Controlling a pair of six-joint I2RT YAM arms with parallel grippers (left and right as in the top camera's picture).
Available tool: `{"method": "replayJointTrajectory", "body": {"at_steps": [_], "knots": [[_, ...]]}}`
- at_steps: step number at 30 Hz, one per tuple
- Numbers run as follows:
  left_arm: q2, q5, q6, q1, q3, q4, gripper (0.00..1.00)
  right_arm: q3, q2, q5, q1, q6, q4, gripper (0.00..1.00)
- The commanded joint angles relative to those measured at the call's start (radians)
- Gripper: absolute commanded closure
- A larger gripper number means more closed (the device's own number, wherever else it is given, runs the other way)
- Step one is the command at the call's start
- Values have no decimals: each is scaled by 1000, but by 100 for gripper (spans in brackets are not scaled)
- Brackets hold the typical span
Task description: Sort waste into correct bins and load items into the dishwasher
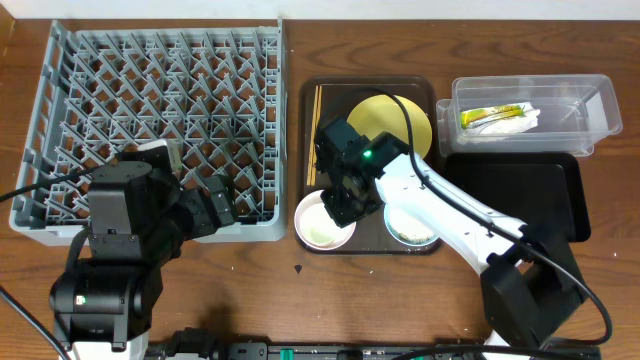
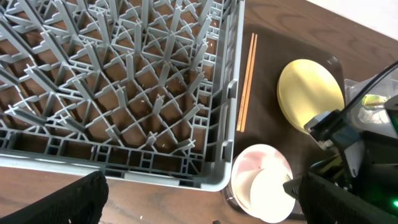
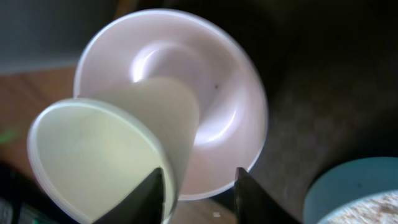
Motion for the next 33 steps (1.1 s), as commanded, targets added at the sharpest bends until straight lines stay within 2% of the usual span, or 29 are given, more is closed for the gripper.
{"method": "replayJointTrajectory", "body": {"at_steps": [1,4,6,11,14,18,24,29,33], "knots": [[-2,-11,9,3,21,-10,1,-51,10,28,5,64,42,76],[-2,-11,9,3,21,-12,1,-71,10,28,5,73,77,87],[-2,-11,8,3,21,-12,1,-68,5,28,3,73,83,97],[-2,48,2,3,21,-4,1,-27,-45,25,-38,56,23,99],[0,198,-14,4,21,32,2,18,-111,-31,-94,-13,-31,99],[13,423,-34,8,21,113,2,77,-222,-300,-220,-152,-22,99],[69,722,-43,8,21,188,2,88,-321,-756,-381,-266,135,99],[134,1047,-43,8,21,262,1,88,-319,-938,-385,-266,215,99],[169,1108,-43,8,21,266,1,88,-319,-1025,-351,-330,232,99]]}}
